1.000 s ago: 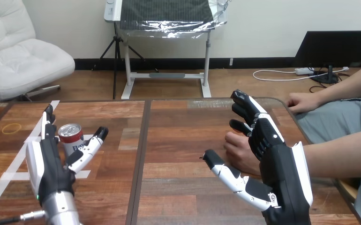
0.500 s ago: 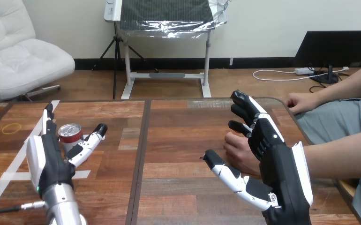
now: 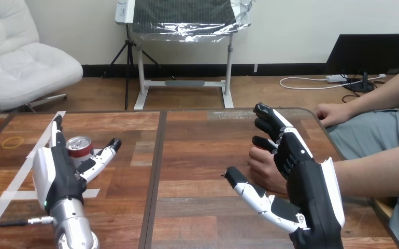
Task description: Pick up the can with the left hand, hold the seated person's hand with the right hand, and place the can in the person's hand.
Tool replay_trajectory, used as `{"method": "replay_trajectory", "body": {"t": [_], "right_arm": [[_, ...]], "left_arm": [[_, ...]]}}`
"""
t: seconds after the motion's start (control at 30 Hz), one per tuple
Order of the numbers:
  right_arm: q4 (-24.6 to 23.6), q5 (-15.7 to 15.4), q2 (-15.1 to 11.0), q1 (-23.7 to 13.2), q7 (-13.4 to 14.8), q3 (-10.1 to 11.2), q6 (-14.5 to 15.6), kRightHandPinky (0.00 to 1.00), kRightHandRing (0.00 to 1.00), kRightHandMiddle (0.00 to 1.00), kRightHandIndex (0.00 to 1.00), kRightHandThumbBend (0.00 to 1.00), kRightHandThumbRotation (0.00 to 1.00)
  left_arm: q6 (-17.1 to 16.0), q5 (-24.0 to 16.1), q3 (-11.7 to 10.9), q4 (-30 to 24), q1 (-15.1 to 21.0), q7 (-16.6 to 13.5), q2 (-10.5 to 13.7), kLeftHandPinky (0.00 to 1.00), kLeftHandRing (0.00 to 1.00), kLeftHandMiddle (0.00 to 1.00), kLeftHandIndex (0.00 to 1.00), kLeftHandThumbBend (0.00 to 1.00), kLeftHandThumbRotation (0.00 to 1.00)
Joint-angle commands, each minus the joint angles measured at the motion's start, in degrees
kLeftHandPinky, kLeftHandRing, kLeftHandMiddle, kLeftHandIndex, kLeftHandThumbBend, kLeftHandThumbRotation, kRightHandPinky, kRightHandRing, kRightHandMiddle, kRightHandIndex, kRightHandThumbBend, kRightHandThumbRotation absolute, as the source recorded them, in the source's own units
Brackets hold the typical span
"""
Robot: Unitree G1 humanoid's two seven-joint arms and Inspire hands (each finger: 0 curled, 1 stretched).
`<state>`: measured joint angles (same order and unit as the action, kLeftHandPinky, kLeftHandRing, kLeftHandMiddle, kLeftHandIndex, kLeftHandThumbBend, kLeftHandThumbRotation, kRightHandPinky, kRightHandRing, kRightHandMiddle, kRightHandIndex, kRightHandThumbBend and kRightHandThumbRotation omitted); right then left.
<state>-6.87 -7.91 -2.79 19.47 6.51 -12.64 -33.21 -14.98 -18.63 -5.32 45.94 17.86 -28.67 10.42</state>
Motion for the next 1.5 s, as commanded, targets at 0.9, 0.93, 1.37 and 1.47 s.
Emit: {"method": "replay_trajectory", "body": {"t": [0.9,0.93,1.37,1.47], "right_arm": [[-2.8,-0.8,0.9,-2.0,-0.9,1.1,1.6,0.84,0.91,0.90,0.86,0.60,0.08],[-2.9,-0.8,1.0,-2.0,-0.9,1.2,1.7,0.84,0.91,0.90,0.86,0.60,0.08],[-2.7,-0.6,0.8,-2.1,-1.3,1.2,1.5,0.84,0.90,0.90,0.86,0.60,0.09],[-2.7,-0.7,0.8,-2.0,-1.3,1.3,1.4,0.84,0.90,0.90,0.86,0.60,0.09]], "left_arm": [[1.4,-2.3,4.2,13.7,11.6,-6.3,6.5,0.76,0.87,0.92,0.96,0.93,0.48],[1.4,-2.5,4.3,14.0,11.7,-6.5,6.6,0.76,0.87,0.92,0.96,0.93,0.48],[2.1,-2.6,5.6,15.8,12.6,-7.3,7.8,0.78,0.89,0.94,0.96,0.91,0.50],[2.3,-2.9,6.0,16.2,12.8,-7.8,8.0,0.79,0.89,0.94,0.96,0.91,0.50]]}}
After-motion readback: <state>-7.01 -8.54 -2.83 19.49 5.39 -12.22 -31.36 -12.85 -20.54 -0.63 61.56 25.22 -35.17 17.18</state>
